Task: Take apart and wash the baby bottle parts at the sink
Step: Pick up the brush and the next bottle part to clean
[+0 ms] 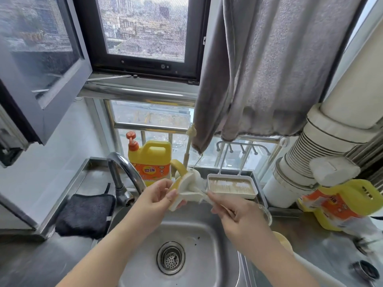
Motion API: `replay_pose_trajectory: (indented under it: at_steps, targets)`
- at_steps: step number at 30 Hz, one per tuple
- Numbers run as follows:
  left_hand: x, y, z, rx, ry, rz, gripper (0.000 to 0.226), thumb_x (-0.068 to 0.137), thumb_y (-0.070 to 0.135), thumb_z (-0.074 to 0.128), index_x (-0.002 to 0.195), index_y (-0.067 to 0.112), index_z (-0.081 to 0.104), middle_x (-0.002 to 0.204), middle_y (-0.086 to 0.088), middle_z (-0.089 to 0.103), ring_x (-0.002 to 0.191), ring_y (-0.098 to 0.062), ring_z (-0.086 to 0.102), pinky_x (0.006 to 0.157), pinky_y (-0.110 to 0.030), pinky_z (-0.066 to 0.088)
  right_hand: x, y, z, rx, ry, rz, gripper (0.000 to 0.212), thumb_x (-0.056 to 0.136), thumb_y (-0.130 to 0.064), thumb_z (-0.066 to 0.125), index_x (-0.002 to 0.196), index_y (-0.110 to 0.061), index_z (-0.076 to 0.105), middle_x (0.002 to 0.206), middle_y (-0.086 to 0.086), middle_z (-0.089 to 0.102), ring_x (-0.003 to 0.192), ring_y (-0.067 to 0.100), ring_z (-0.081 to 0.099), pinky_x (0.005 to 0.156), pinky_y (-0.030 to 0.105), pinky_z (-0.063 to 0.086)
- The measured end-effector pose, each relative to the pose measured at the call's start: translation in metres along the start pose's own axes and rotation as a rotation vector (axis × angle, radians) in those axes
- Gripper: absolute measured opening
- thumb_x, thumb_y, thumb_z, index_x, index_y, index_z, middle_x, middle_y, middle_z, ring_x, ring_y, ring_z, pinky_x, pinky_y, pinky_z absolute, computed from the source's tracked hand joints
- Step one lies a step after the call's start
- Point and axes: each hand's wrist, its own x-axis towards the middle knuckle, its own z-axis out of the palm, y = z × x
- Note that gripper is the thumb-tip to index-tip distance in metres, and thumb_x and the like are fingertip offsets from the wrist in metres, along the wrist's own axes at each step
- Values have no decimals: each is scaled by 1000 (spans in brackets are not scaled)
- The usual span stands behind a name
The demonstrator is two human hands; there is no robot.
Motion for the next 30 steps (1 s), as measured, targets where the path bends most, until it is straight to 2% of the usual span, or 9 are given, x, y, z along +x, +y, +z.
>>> replay_pose_trajectory:
  at_steps: [4, 7, 11, 14, 16, 18, 22, 26, 30]
  targets:
    - [2, 0, 3, 114, -79, -9, 12, 96, 11, 51, 101, 6, 60, 91, -6, 73, 89, -12, 70, 83, -23, 50, 22, -6, -3, 47, 83, 13, 47, 91, -9, 60, 119, -47, 59, 77, -5, 66, 75, 9, 60, 72, 23, 46]
    - [2, 0, 3, 132, -83, -20, 13, 95, 14, 52, 102, 5, 60, 92, -5, 73, 91, -13, 70, 87, -29, 48, 28, -10, -5, 43, 57, 28, 44, 92, -10, 58, 122, -42, 60, 80, -3, 66, 76, 9, 59, 73, 23, 46]
    - [3, 5, -6, 78, 1, -11, 13, 94, 15, 53, 101, 10, 63, 92, -5, 73, 89, -13, 70, 83, -24, 46, 12, -2, -3, 18, -49, 56, 50, 90, -12, 60, 112, -58, 55, 78, -5, 68, 75, 10, 61, 73, 29, 48]
    - [7, 6, -6, 136, 5, -3, 12, 95, 16, 53, 101, 10, 61, 92, -2, 74, 90, -13, 70, 87, -31, 48, 21, -3, 2, 60, 24, 36, 54, 91, -12, 60, 106, -63, 51, 82, -2, 69, 79, 13, 63, 73, 32, 49]
    - [8, 7, 0, 165, -26, -8, 11, 96, 15, 52, 100, 8, 60, 91, -3, 74, 87, -10, 70, 83, -28, 49, 29, -9, 3, 110, 89, -5, 49, 92, -16, 60, 111, -61, 52, 82, 3, 69, 80, 18, 64, 75, 36, 51]
    - [8, 7, 6, 66, -39, -9, 14, 95, 14, 53, 101, 4, 60, 87, -2, 72, 80, -7, 69, 74, -19, 47, 31, -11, 5, 120, 111, -34, 44, 92, -21, 60, 116, -57, 53, 83, 4, 69, 81, 19, 65, 75, 38, 53]
    - [10, 10, -2, -183, 73, -50, 27, 82, 28, 56, 96, 6, 64, 79, -2, 69, 71, -9, 62, 72, -26, 42, 17, -3, 7, 50, 49, -25, 53, 89, -10, 63, 118, -52, 51, 78, -7, 67, 74, 8, 61, 65, 18, 45]
    - [9, 8, 0, -205, 40, -85, 29, 82, 27, 56, 99, 5, 65, 85, -5, 71, 76, -12, 63, 77, -27, 44, 18, 4, -2, 69, 16, 64, 51, 92, -13, 59, 107, -61, 51, 84, 2, 71, 75, 10, 62, 72, 26, 48]
    - [13, 9, 3, -184, 55, -112, 20, 88, 19, 62, 103, 7, 64, 90, -7, 74, 83, -18, 67, 81, -27, 49, 18, 0, -3, 12, -17, 54, 37, 93, -17, 57, 121, -42, 60, 80, -3, 66, 74, 7, 56, 69, 23, 44]
